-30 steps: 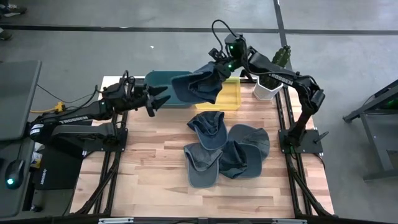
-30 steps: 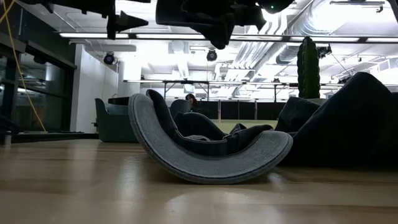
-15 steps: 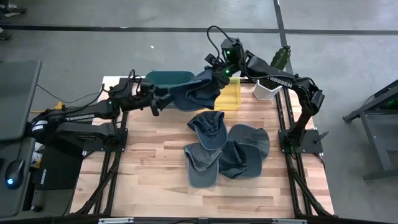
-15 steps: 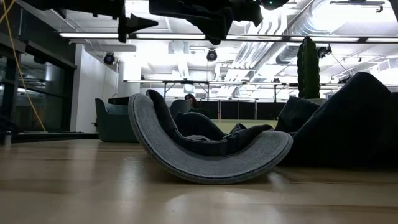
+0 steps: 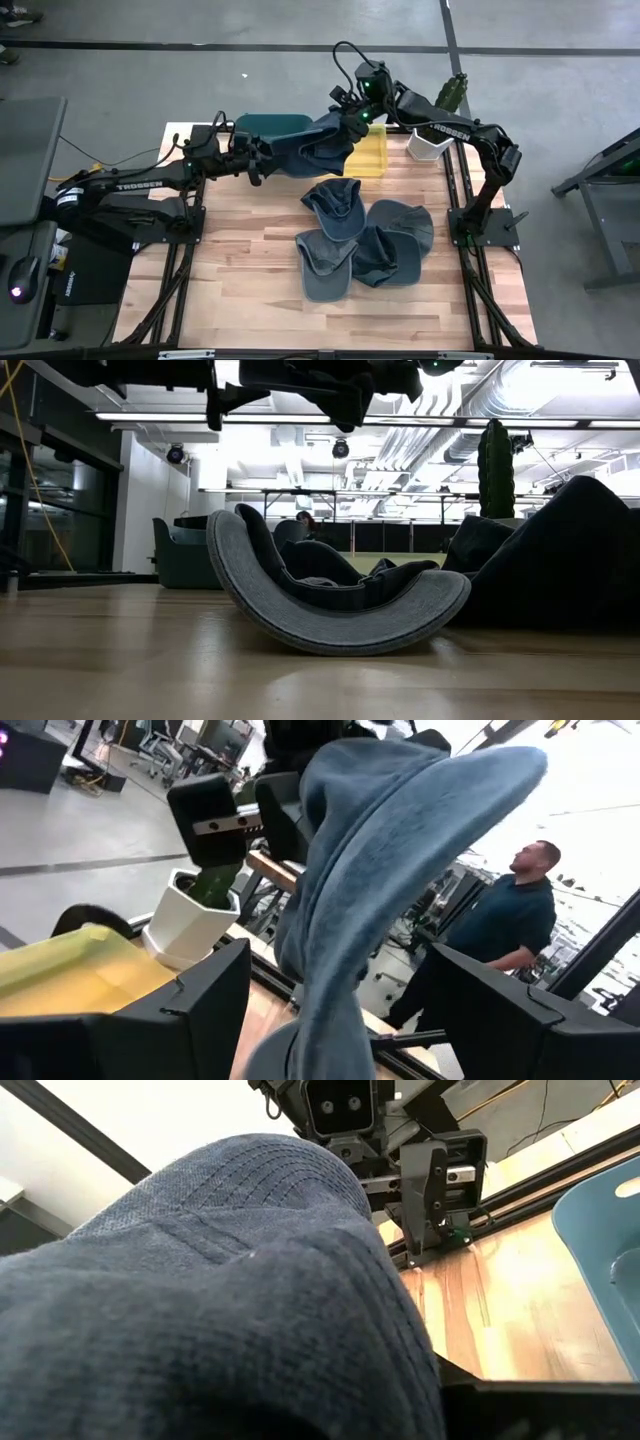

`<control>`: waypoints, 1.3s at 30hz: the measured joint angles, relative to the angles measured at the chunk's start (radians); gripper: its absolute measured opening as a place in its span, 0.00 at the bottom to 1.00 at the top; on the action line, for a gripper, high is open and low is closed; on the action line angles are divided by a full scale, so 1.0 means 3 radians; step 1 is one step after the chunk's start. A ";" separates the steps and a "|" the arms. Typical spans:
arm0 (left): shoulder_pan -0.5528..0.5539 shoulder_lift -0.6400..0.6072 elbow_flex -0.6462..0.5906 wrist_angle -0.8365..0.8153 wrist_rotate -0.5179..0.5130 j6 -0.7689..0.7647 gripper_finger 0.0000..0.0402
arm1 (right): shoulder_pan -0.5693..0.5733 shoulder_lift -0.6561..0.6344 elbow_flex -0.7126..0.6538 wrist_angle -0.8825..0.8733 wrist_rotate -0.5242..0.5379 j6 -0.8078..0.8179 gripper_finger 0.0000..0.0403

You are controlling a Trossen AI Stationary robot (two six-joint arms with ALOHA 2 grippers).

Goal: Pick & Place hat
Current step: Put the left blue cap into the blue bin

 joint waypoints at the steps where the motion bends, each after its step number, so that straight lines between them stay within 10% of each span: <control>1: 0.0000 0.0002 0.0000 0.0001 -0.0001 -0.0002 0.65 | 0.0000 0.0000 0.0000 0.0000 0.0007 0.0000 0.00; 18: 0.0000 -0.0001 0.0000 0.0004 -0.0077 -0.0059 0.03 | 0.0000 -0.0001 0.0000 0.0004 0.0017 -0.0025 0.00; 39: 0.0000 0.0014 0.0000 0.0127 -0.0073 -0.0112 0.05 | 0.0051 0.0013 0.0000 0.0100 0.0173 -0.0040 0.00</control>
